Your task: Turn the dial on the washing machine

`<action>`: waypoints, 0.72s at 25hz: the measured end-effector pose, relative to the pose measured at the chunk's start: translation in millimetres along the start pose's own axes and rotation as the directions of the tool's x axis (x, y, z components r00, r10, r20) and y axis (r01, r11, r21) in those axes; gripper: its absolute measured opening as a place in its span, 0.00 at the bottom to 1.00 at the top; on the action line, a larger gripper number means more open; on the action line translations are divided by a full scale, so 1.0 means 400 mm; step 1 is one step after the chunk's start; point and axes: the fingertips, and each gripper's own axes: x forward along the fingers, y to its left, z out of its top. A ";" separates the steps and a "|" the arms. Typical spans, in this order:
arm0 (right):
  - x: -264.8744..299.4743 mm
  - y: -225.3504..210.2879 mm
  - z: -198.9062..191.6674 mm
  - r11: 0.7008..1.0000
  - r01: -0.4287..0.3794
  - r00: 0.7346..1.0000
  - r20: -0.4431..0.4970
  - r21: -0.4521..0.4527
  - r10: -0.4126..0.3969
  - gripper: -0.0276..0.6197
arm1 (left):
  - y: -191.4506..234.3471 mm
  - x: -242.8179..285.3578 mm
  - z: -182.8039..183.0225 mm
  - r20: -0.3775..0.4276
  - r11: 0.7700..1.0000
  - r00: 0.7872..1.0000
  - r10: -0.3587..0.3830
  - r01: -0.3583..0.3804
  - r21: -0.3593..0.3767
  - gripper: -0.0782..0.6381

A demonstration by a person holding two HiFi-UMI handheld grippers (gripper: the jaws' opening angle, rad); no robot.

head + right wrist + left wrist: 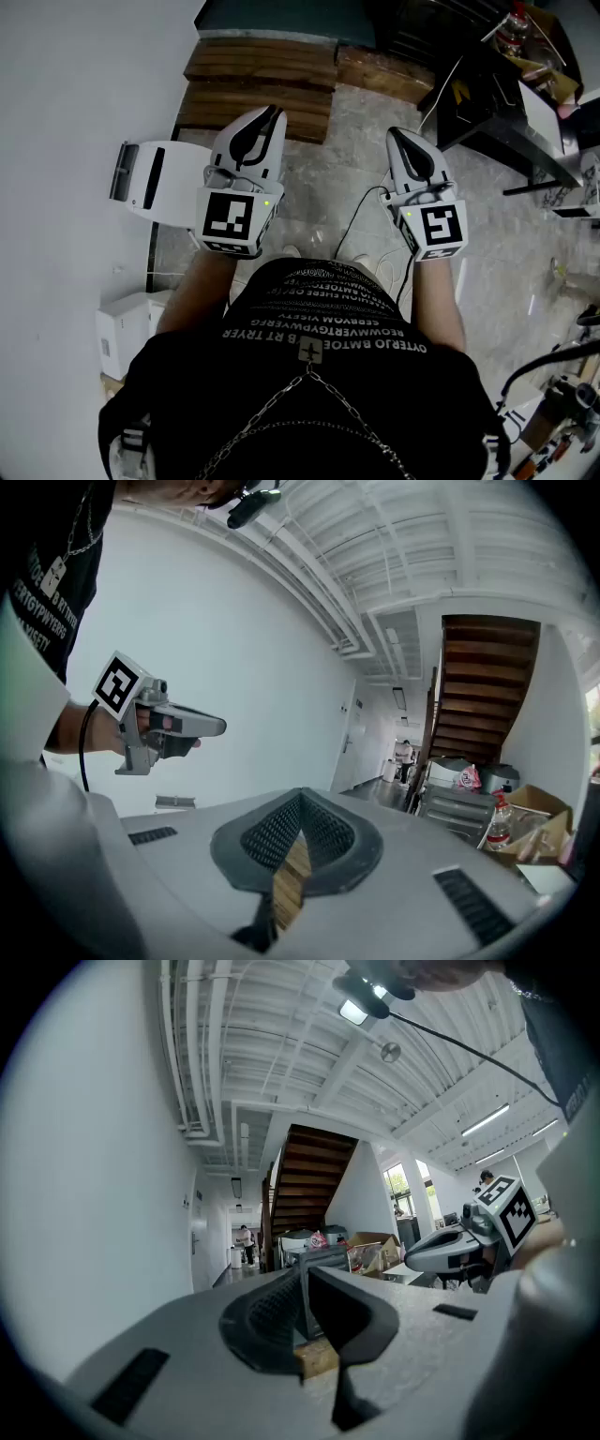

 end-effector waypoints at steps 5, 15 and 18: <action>-0.019 0.005 -0.005 1.000 0.007 1.000 -0.002 0.025 -0.007 0.04 | -0.003 -0.031 0.045 0.058 1.000 0.998 0.004 -0.006 0.026 0.15; -0.018 0.047 0.004 0.999 0.042 0.999 -0.011 0.029 -0.041 0.04 | 0.071 -0.089 -0.009 0.011 1.000 1.000 -0.001 0.002 -0.004 0.15; -0.018 0.035 0.005 0.998 0.056 0.998 -0.005 0.037 -0.056 0.04 | 0.086 -0.089 -0.006 0.017 1.000 1.000 0.014 -0.014 0.000 0.15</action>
